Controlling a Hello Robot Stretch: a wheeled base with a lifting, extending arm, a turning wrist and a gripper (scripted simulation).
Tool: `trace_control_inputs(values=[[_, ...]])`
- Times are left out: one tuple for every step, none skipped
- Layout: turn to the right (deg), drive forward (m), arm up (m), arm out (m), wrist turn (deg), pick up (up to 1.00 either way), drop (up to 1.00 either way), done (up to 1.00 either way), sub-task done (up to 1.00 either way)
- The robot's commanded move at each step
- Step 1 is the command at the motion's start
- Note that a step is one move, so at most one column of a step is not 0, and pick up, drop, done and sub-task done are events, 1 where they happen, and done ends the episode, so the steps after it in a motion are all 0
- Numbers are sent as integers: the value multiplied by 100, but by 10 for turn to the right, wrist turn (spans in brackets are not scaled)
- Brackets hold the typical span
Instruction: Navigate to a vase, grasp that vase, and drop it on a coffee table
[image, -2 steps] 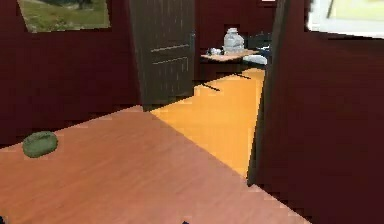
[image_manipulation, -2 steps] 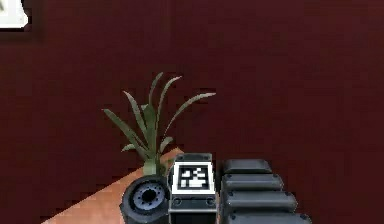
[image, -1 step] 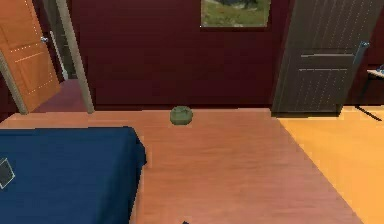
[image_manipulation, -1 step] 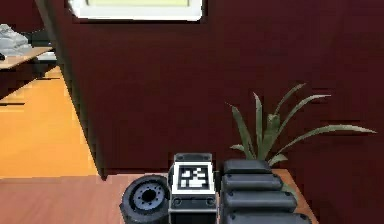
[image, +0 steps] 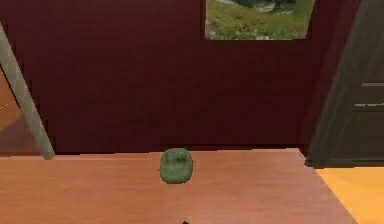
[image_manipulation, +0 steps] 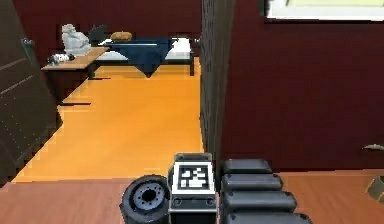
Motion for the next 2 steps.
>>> trace_control_inputs(values=[[-30, 0, 0, 0, 0, 0, 0, 0, 0], [0, 80, 0, 0, 0, 0, 0, 0, 0]])
